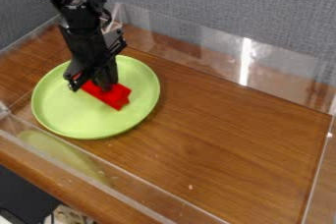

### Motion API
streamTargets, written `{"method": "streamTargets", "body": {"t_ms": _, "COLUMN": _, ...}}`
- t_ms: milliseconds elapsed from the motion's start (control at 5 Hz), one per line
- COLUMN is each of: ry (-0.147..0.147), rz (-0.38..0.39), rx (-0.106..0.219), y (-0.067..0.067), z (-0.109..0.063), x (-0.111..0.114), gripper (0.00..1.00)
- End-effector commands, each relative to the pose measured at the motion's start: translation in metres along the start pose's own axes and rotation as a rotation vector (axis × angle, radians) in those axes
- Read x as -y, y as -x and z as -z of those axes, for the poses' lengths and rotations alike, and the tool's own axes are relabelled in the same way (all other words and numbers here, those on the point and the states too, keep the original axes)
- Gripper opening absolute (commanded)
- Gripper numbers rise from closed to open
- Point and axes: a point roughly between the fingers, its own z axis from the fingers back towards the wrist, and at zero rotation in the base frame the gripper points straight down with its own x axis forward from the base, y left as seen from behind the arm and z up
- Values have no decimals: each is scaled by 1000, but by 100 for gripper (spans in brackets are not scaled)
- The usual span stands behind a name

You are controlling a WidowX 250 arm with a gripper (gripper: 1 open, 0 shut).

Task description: Put the red object on the green plate

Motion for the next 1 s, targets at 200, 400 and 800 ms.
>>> {"method": "streamTargets", "body": {"t_ms": 200, "ry": -25, "rz": -10, "rx": 12, "y": -16, "z": 11, "x": -13, "gripper": 0}}
{"method": "streamTargets", "body": {"t_ms": 400, "ry": -30, "rz": 0, "rx": 20, "y": -19, "z": 12, "x": -19, "gripper": 0}}
{"method": "streamTargets", "body": {"t_ms": 800, "ry": -52, "rz": 12, "rx": 46, "y": -22, "z": 12, "x": -30, "gripper": 100}}
